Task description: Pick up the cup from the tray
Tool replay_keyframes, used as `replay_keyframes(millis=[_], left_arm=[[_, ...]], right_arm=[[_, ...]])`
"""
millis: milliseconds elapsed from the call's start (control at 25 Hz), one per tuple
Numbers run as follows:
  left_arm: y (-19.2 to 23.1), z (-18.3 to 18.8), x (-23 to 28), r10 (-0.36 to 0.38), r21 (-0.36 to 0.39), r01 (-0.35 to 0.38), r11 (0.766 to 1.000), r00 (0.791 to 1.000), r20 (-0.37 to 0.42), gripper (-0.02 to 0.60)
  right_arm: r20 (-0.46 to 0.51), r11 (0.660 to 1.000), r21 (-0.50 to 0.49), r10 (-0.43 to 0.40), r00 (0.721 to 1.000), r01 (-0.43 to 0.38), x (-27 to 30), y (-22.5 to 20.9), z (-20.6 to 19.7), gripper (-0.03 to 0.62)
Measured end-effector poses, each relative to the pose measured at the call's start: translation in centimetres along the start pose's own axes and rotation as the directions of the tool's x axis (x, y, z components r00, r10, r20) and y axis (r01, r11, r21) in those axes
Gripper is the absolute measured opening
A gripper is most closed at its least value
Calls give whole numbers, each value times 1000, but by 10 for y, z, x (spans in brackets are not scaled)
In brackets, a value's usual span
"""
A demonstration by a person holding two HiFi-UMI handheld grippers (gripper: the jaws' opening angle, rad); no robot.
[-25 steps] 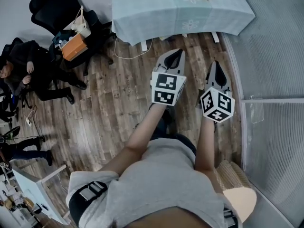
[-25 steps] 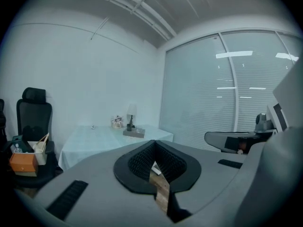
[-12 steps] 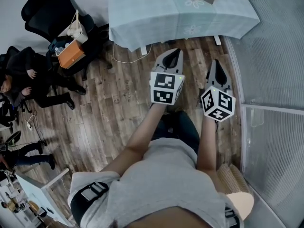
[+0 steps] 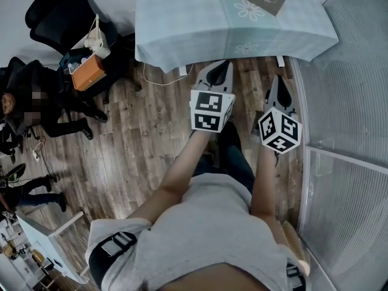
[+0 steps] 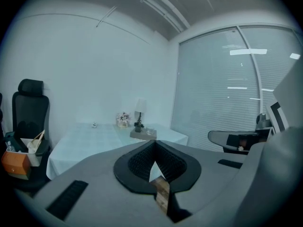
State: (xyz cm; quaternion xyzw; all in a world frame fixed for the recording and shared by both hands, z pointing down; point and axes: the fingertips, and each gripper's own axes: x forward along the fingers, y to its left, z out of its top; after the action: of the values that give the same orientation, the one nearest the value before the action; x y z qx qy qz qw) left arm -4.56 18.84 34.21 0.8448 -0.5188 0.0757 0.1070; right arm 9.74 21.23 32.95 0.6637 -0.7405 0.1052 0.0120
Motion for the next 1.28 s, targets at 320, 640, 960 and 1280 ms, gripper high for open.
replay_keyframes(millis=[320, 640, 960, 1280], left_arm=[[7, 26, 92, 50, -2, -50, 999, 999, 7, 5], [9, 45, 172, 72, -8, -72, 997, 997, 17, 5], [5, 51, 212, 65, 8, -65, 998, 998, -16, 5], [26, 45, 243, 57, -2, -57, 998, 997, -43, 5]], right_arm=[[-9, 999, -4, 50, 999, -50, 91, -41, 21, 9], [-21, 997, -3, 77, 997, -77, 164, -81, 36, 9], [-45, 997, 28, 76, 996, -75, 197, -104, 33, 9], [-77, 998, 33, 61, 995, -59, 232, -107, 21, 9]])
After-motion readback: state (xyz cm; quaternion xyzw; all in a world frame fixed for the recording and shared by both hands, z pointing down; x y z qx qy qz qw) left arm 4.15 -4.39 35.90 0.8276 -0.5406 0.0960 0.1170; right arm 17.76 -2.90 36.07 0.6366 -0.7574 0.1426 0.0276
